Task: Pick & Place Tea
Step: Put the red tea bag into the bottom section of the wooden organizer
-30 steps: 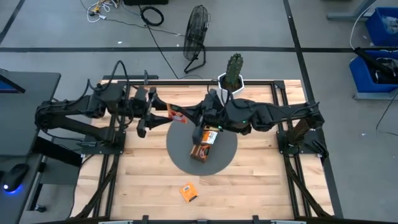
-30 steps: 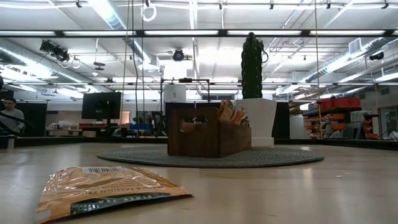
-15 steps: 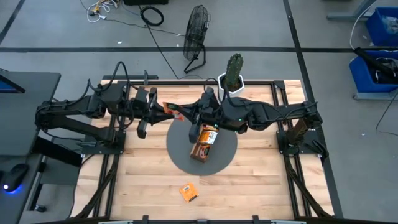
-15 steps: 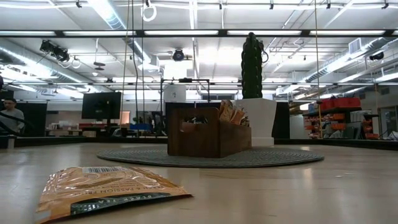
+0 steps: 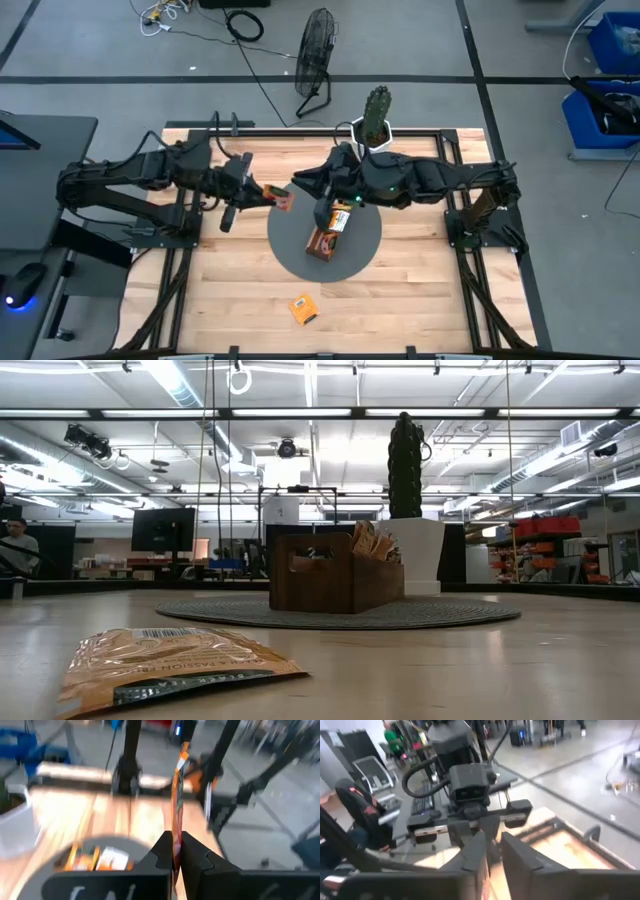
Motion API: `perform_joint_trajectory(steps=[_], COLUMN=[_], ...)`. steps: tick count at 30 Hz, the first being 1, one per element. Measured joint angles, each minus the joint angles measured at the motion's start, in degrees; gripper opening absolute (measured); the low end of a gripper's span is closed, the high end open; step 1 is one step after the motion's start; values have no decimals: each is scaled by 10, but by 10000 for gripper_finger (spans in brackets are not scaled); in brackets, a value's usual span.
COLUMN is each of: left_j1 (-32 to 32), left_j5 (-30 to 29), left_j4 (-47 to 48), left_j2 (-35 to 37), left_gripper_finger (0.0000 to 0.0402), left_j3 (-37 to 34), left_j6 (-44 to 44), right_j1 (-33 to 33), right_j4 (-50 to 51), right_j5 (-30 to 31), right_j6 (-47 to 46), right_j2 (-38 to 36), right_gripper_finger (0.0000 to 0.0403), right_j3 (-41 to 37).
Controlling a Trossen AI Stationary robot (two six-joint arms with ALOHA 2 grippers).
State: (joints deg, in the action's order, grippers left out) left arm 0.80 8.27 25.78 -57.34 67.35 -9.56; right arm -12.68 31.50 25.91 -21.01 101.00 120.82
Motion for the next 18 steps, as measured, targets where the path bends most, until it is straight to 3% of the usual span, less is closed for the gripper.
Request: perform_joint_trajectory(steps=[5, 11, 18], left_j1=[-1, -1, -1], left_j5=[0, 9, 34], left_j4=[73, 93, 120], left_j2=[-1, -4, -22], left_gripper_finger=[15, 15, 15], left_j3=[0, 0, 0], left_j6=[22, 38, 36], right_j1=[29, 69, 79], right_j4=[76, 105, 79], right_j5=[-74, -183, -254], right_j6=[-54, -99, -84], right_j2=[0, 16, 61], right_gripper_finger=[126, 188, 208], right_j3=[26, 32, 31])
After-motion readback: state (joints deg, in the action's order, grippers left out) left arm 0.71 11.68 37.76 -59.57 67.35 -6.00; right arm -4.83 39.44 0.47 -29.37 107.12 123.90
